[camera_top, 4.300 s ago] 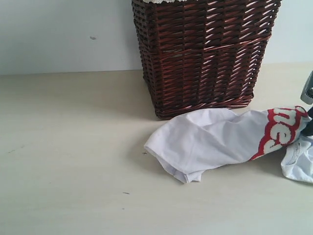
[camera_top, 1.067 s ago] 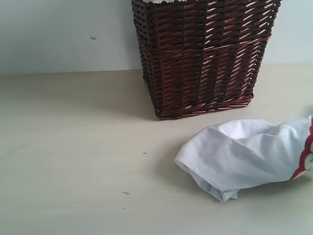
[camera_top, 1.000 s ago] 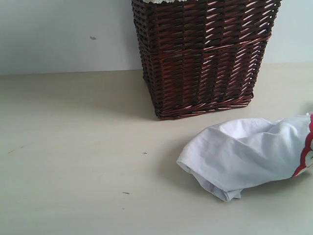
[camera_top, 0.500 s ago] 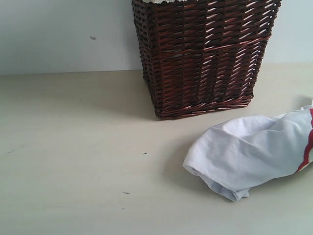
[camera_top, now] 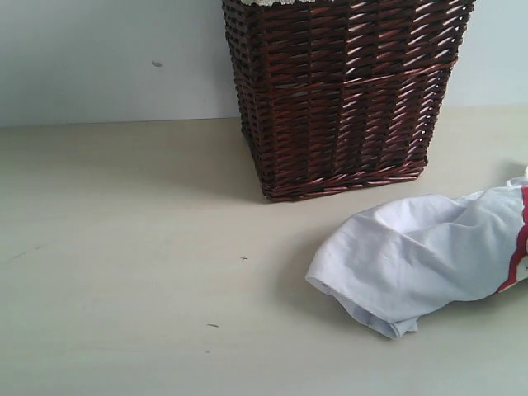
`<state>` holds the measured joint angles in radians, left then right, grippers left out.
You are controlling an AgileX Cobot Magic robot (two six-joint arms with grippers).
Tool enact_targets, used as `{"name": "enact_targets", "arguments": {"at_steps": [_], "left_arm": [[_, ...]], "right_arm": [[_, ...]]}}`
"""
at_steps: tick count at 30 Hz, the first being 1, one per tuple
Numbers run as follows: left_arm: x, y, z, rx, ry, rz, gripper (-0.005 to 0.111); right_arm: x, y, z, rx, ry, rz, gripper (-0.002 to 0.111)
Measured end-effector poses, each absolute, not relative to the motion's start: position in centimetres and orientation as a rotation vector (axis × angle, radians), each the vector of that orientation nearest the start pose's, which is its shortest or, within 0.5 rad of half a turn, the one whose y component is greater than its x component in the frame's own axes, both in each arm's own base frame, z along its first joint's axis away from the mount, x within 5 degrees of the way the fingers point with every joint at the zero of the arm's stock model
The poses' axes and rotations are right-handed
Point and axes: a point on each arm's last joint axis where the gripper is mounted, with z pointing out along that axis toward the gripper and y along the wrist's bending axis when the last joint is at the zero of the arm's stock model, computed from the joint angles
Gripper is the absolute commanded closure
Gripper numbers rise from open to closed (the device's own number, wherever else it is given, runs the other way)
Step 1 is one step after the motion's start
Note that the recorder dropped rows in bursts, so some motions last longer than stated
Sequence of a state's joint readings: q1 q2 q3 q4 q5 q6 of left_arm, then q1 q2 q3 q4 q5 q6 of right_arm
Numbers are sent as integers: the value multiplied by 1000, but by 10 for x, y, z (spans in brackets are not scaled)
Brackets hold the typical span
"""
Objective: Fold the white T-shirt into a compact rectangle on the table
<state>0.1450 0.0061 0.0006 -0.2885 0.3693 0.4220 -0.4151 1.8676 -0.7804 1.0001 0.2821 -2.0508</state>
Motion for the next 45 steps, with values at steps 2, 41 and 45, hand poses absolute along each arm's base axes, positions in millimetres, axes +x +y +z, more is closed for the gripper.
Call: {"name": "enact_targets", "arguments": {"at_steps": [2,41,45], "left_arm": [[54,-2,181,78,1844,113,107],[54,-2,181,78,1844,113,107],[54,-2,181,78,1844,113,107]], "right_arm": [[291,-104,100,-900,2521,-129,103],[289,-108,170,-598,2407,-306,106],[290,-107,156,-609,2448,-237,84]]}}
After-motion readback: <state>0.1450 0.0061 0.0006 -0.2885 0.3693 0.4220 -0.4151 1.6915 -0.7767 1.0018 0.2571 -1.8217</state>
